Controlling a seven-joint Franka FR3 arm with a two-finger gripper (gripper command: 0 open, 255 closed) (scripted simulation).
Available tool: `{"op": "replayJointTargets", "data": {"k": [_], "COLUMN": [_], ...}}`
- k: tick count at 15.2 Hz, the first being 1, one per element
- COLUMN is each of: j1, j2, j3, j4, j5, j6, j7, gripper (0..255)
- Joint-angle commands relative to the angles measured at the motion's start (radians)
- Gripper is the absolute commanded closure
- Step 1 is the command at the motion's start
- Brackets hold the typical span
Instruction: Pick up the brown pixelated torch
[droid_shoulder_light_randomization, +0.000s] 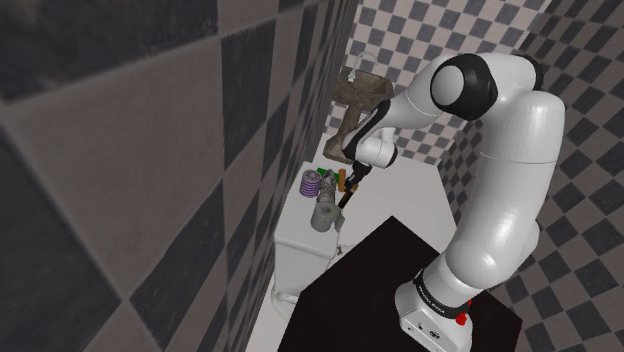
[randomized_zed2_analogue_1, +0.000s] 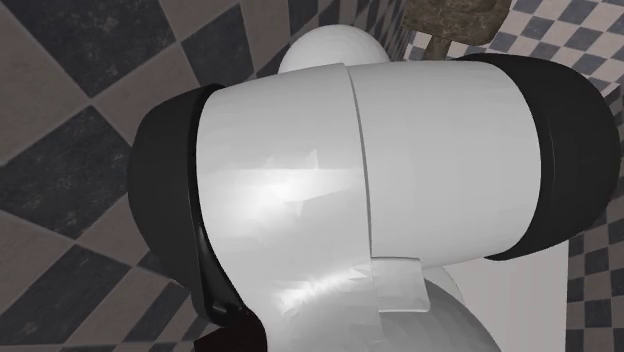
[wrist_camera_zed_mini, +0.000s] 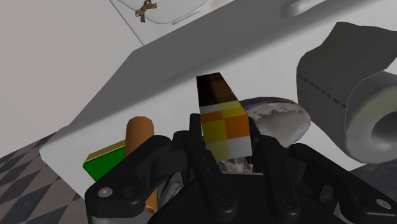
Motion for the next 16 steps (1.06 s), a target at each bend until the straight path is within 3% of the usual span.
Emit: {"op": "replayJointTargets", "data": {"k": [1,14,16], "j1": [0.014,0.099,0.099], "j2": [-0.023,-0.204,-0.206], "j3": [-0.016,-0.133,-0.134], "j4": [-0.010,-0.045,-0.045], "j5": [-0.017,-0.190,-0.193], "j6": [-0.014,-0.148,-0.150], "j7": [0.016,0.153,0.155], "gripper": [255,255,255]}}
